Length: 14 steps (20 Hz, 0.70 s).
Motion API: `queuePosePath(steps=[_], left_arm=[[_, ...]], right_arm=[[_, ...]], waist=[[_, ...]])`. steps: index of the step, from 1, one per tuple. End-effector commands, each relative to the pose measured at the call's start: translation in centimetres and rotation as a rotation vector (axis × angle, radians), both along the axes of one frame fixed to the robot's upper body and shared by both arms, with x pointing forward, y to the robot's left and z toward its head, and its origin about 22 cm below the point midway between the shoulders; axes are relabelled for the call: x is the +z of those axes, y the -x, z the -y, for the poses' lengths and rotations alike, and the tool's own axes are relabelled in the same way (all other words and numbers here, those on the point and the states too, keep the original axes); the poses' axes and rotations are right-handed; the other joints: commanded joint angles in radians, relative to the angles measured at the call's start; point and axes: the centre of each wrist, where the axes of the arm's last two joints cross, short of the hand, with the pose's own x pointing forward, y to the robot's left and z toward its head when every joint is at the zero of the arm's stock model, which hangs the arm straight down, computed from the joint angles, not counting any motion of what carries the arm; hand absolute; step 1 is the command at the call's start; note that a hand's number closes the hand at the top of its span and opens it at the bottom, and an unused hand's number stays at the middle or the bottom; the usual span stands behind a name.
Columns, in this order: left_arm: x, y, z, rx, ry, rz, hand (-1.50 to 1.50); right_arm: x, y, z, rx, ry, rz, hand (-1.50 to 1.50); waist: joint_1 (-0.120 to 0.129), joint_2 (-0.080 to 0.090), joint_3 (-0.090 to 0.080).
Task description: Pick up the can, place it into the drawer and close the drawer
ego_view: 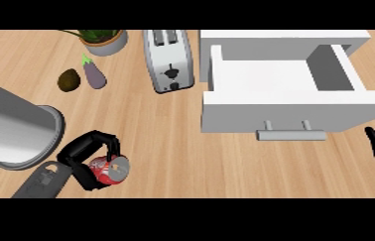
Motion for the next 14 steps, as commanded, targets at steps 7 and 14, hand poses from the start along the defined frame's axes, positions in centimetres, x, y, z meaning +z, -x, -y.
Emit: queuePosePath(steps=[7, 14], left_arm=[[-0.4, -1.9, 3.6, 0.891, 0.218, 0.049, 1.50], [8.2, -5.7, 8.4, 0.812, 0.216, 0.114, 1.50]], right_arm=[[-0.4, 1.0, 0.0, -0.017, -0.011, -0.017, -1.50], [0.2, 1.1, 0.9, -0.019, -0.017, 0.005, -1.50]], waist=[[0.017, -0.008, 0.003], [0.006, -0.003, 0.001]])
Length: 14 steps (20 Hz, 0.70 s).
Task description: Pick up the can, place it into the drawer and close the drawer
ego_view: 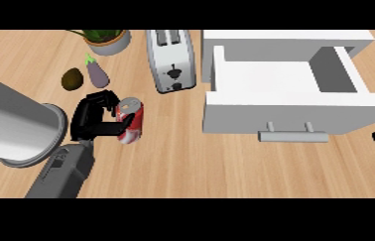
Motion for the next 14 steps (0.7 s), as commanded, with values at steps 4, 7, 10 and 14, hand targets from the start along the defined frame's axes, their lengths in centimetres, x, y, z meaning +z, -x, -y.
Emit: queuePosePath(steps=[4, 7, 10, 14], left_arm=[[7.5, -1.5, 6.9, -0.038, -0.019, 0.089, 1.50], [10.0, -1.3, 8.4, -0.037, -0.040, 0.088, 1.50], [13.4, -2.8, 9.8, -0.062, -0.049, 0.092, 1.50], [16.3, -2.5, 14.3, -0.116, -0.072, 0.098, 1.50]], right_arm=[[1.2, -0.3, -1.4, 0.006, 0.012, 0.002, -1.50], [0.9, 0.6, 0.1, 0.009, 0.007, 0.010, -1.50], [0.6, 0.7, 0.8, -0.003, 0.018, 0.004, -1.50], [0.6, 0.3, -0.3, -0.006, 0.004, 0.010, -1.50]], waist=[[-0.005, 0.002, -0.001], [-0.012, 0.003, -0.001], [-0.017, 0.004, -0.001], [-0.017, 0.004, -0.001]])
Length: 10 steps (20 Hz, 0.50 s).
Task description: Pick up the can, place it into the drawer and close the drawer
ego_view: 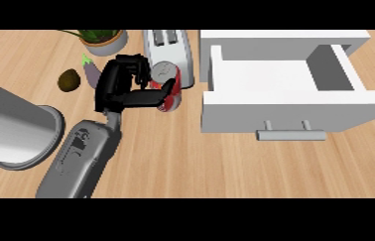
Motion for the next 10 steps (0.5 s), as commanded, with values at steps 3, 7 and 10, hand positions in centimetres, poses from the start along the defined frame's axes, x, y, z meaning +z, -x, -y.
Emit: queuePosePath(steps=[3, 7, 10], left_arm=[[5.3, -0.7, 7.4, -0.044, -0.031, 0.023, 1.50], [7.3, -0.4, 9.3, -0.049, -0.042, 0.050, 1.50], [11.2, -3.4, 10.1, -0.040, -0.052, 0.058, 1.50]], right_arm=[[-0.2, -0.9, 1.1, 0.015, 0.002, -0.004, -1.50], [-0.3, -0.3, 1.6, -0.015, 0.006, 0.018, -1.50], [0.7, -0.9, 0.1, -0.005, 0.000, 0.009, -1.50]], waist=[[-0.007, 0.002, 0.000], [-0.006, 0.001, 0.000], [-0.012, 0.005, 0.000]])
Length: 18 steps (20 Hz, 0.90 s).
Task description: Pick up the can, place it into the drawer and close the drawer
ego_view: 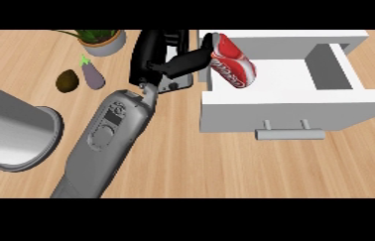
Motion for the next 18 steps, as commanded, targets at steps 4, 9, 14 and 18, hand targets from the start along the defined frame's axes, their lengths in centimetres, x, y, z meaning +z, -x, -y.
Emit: queuePosePath(steps=[4, 9, 14, 18], left_arm=[[3.9, -1.4, 3.8, -0.039, -0.017, 0.011, 1.50], [7.0, -3.2, 6.3, -0.005, -0.034, 0.011, 1.50], [9.1, -3.9, 8.4, 0.001, -0.053, -0.008, 1.50], [9.0, -4.6, 9.6, 0.014, -0.080, -0.011, 1.50]], right_arm=[[-0.1, -2.4, 0.1, -0.017, 0.004, 0.006, -1.50], [-0.2, -0.6, 0.2, 0.027, 0.009, 0.000, -1.50], [0.2, -1.9, -0.7, 0.008, -0.017, 0.021, -1.50], [0.5, -1.9, 0.4, 0.026, 0.006, 0.018, -1.50]], waist=[[0.000, 0.002, 0.000], [-0.016, 0.003, 0.000], [-0.019, 0.005, 0.000], [-0.035, 0.009, 0.001]])
